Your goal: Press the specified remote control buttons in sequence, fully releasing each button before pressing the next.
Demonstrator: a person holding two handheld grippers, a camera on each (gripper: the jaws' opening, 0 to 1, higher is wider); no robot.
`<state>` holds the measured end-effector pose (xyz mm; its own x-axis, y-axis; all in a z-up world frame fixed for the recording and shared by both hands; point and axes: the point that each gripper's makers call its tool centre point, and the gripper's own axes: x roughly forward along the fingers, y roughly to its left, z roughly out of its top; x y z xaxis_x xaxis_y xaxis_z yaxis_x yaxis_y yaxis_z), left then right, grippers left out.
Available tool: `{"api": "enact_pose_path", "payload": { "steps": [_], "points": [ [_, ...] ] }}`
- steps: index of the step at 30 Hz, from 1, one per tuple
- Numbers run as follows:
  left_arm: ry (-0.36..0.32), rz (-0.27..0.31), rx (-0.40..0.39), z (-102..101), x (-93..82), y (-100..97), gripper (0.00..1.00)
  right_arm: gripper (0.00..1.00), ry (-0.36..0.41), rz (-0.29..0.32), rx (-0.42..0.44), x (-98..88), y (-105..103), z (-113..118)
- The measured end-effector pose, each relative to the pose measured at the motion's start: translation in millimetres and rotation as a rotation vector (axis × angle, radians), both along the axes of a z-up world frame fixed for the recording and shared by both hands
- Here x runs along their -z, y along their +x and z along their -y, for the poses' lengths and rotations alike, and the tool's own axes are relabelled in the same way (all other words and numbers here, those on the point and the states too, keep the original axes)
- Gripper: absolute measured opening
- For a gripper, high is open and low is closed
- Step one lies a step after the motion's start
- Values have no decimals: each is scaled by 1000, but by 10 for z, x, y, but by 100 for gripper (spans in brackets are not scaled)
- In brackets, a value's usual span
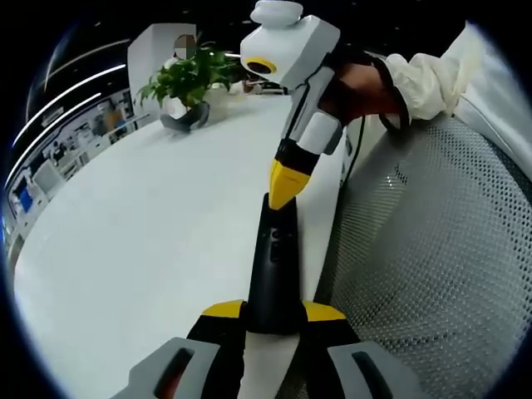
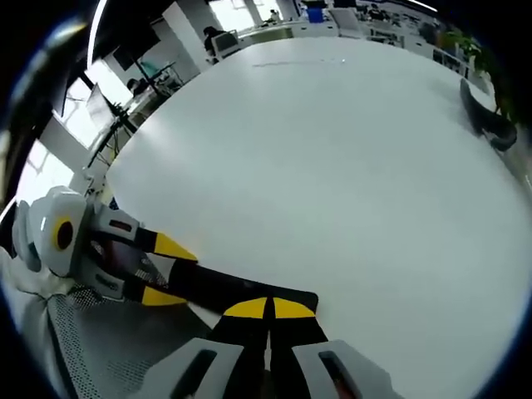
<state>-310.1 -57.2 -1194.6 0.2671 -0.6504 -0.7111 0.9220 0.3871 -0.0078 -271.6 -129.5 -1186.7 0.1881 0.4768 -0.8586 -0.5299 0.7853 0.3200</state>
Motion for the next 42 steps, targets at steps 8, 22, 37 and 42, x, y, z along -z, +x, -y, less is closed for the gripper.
{"api": "enact_pose_path", "payload": {
  "steps": [8, 22, 37, 42],
  "points": [
    [-2, 1, -1, 1, -1, 5, 24, 0, 28, -18, 29, 1, 9, 11],
    [-9, 1, -4, 6, -1, 8, 24, 0, 45, -8, 34, -3, 8, -8],
    [-10, 2, -3, 6, 0, 10, 24, 0, 20, -13, 13, -12, 4, -19],
    [-9, 3, -2, 5, 1, 12, 24, 0, 0, 23, -6, -10, 31, -18]
  ]
}}
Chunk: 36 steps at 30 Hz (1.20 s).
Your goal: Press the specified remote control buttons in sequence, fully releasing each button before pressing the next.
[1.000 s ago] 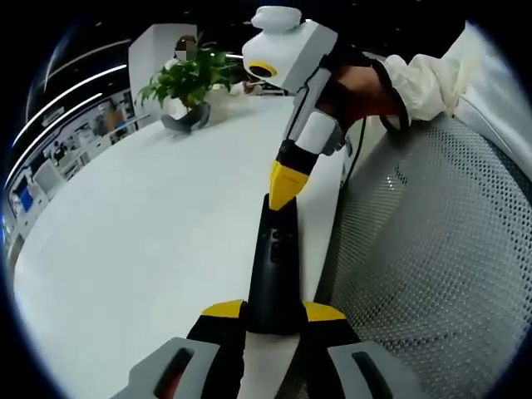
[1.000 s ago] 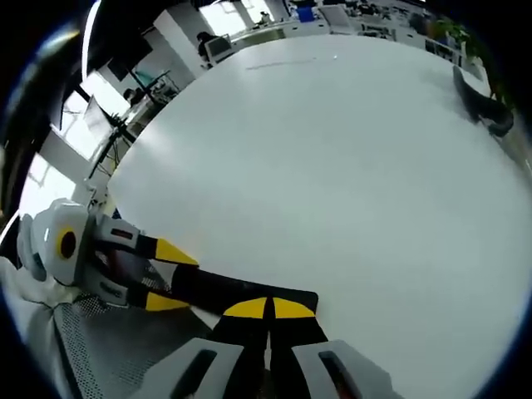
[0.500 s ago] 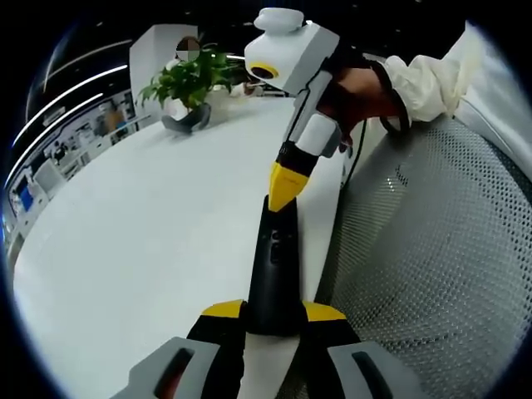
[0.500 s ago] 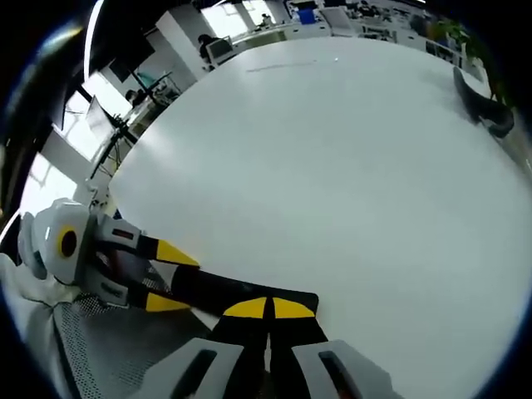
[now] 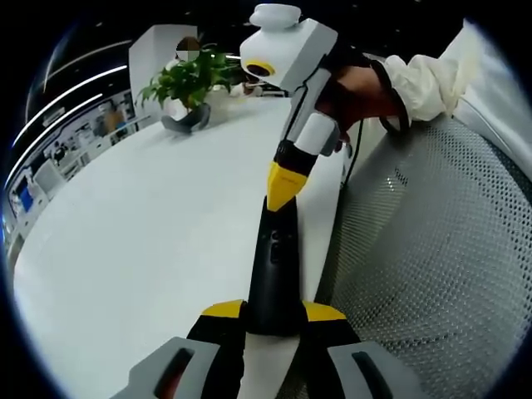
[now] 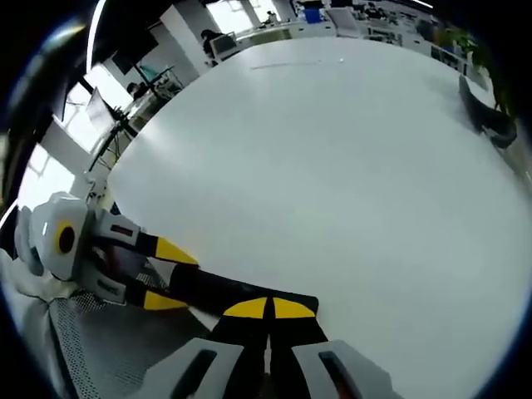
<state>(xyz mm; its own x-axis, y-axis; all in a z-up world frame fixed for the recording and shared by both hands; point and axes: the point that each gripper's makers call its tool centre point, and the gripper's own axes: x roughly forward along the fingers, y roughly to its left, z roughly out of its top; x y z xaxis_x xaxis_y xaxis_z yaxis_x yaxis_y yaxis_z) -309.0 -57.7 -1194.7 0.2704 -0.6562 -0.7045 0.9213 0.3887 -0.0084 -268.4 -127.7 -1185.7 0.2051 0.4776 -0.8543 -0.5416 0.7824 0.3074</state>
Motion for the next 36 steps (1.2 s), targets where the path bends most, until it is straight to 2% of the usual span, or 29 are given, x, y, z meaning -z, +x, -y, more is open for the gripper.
{"api": "enact_pose_path", "payload": {
  "steps": [11, 15, 21, 36],
  "points": [
    [0, -1, 1, 9, 1, 0, 24, 0, -4, 46, -49, -29, 3, -70],
    [0, -1, 2, 11, 2, 1, 24, 0, -15, 88, -73, -50, 23, -98],
    [0, -1, 2, 12, 3, 2, 24, 0, -39, 50, -85, 24, -35, -105],
    [-2, -2, 1, 12, 1, 3, 24, 0, -24, 63, -86, 19, -25, -99]
  ]
}}
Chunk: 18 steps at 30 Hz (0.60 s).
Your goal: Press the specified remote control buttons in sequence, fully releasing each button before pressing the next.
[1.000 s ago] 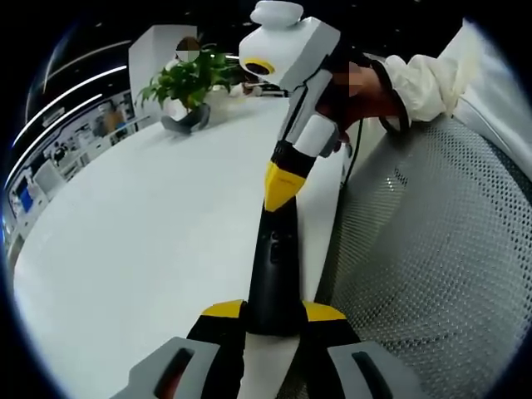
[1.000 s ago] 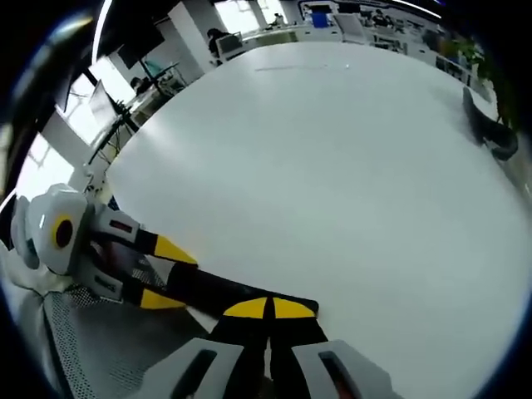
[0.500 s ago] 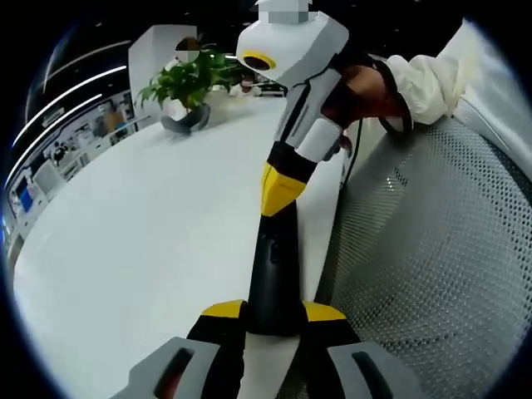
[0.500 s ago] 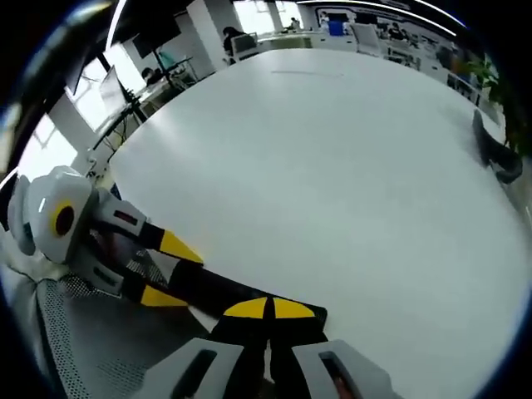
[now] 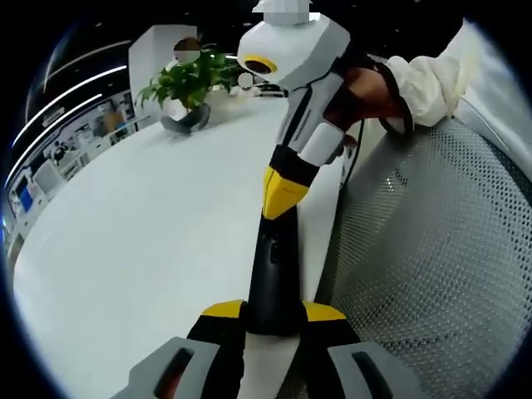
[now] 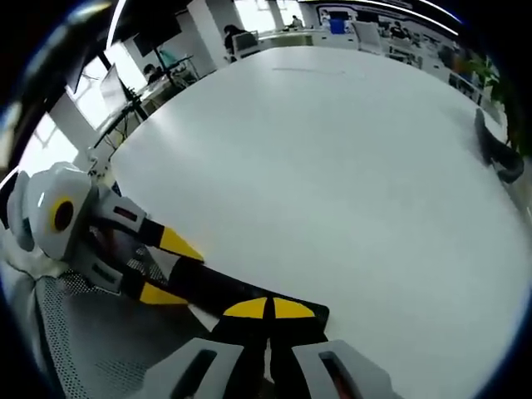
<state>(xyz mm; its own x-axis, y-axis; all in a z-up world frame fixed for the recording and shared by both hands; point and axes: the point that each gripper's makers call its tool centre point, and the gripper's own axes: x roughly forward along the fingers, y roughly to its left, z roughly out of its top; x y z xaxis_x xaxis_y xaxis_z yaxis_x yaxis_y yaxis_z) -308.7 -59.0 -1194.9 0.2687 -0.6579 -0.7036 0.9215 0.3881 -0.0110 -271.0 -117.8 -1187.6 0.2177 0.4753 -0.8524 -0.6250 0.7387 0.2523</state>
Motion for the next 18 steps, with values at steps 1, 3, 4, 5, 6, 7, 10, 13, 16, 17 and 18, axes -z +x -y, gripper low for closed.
{"api": "enact_pose_path", "payload": {
  "steps": [1, 3, 4, 5, 6, 7, 10, 13, 16, 17, 18],
  "points": [
    [-2, 1, 0, 5, -1, 2, 24, 0, 2, 1, 1, 1, 1, 0],
    [-2, 1, 1, 4, 0, 4, 24, 0, 1, 12, -9, 1, -2, -3],
    [-2, 1, 0, 4, 1, 4, 24, 0, -2, 18, -16, -2, -8, -7],
    [-2, 1, 1, 3, 1, 4, 24, 0, -7, 21, -21, -2, -10, -11],
    [-2, 1, 1, 3, 1, 4, 24, 0, -13, 27, -29, 3, -8, -12],
    [-2, 1, 1, 3, 1, 4, 24, 0, -16, 28, -31, 4, -8, -11],
    [-2, 1, 0, 3, 2, 4, 24, 0, -18, 31, -42, 5, -8, -7],
    [-3, 1, 0, 4, 2, 5, 24, 0, -8, 16, -32, 9, 2, -1],
    [-3, 1, 0, 4, 2, 6, 24, 0, -6, 22, -35, 4, -3, -5],
    [-3, 1, -1, 4, 2, 6, 24, 0, -9, 31, -43, 2, -6, -7],
    [-3, 1, -1, 5, 2, 7, 24, 0, -11, 33, -45, 4, -5, -8]
  ]
}}
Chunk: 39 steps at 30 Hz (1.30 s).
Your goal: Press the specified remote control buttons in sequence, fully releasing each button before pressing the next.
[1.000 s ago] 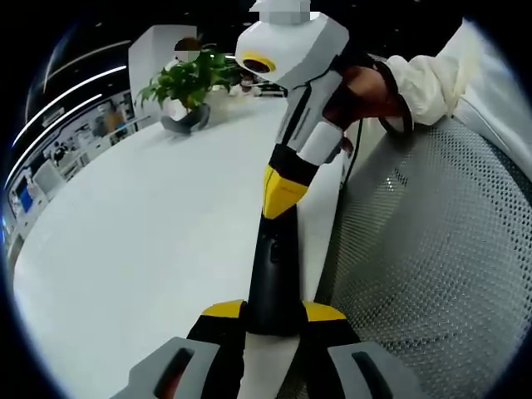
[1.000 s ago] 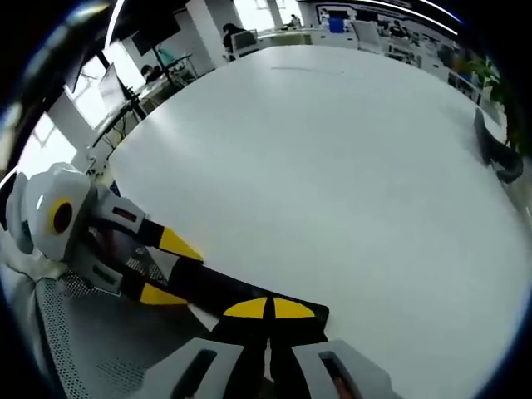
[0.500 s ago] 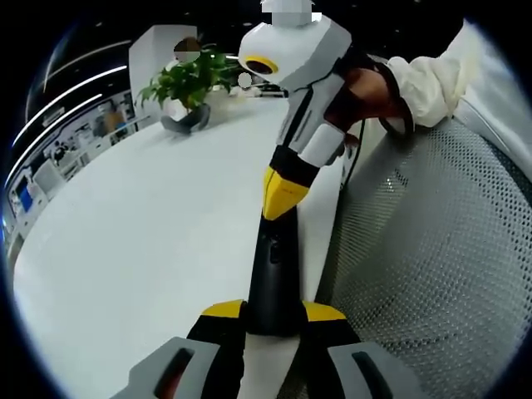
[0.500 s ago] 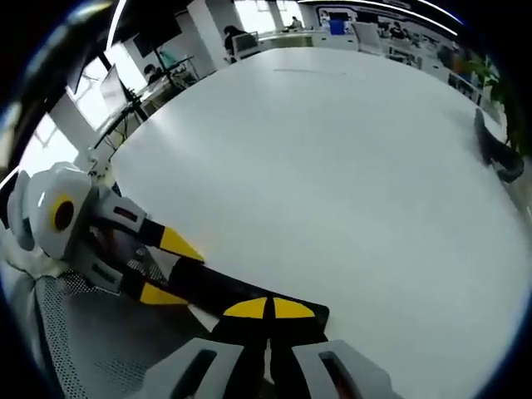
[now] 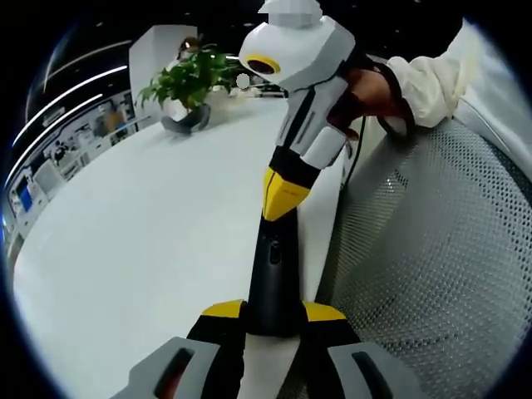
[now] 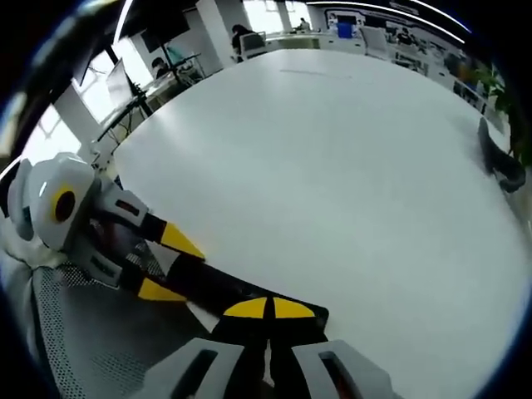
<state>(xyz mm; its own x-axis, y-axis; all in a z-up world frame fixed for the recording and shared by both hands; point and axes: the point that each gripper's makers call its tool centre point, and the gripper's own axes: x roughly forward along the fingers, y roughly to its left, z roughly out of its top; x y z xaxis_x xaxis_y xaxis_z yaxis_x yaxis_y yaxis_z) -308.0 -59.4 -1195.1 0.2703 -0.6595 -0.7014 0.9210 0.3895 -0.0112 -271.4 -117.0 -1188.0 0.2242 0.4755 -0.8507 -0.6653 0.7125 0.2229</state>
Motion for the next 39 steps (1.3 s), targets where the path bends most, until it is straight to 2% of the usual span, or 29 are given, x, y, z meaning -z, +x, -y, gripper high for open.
{"api": "enact_pose_path", "payload": {
  "steps": [7, 14, 18, 25, 30, 39],
  "points": [
    [0, 0, -2, -1, 0, -2, 24, 0, -5, -38, 27, -12, 10, 7],
    [2, 1, -2, -3, 2, -1, 24, 0, 3, -33, 37, -59, 16, 11],
    [2, 2, -1, -3, 0, -2, 24, 0, 50, -106, 61, -79, -49, -36],
    [2, 2, 1, -2, -3, -3, 24, 0, 36, -133, 53, -41, -96, -44],
    [5, 2, 0, 0, -5, -5, 24, 0, 14, -132, 39, -20, -124, -38],
    [5, 3, 4, 1, -5, -10, 24, 0, 22, -144, 56, -17, -126, -39]
  ]
}}
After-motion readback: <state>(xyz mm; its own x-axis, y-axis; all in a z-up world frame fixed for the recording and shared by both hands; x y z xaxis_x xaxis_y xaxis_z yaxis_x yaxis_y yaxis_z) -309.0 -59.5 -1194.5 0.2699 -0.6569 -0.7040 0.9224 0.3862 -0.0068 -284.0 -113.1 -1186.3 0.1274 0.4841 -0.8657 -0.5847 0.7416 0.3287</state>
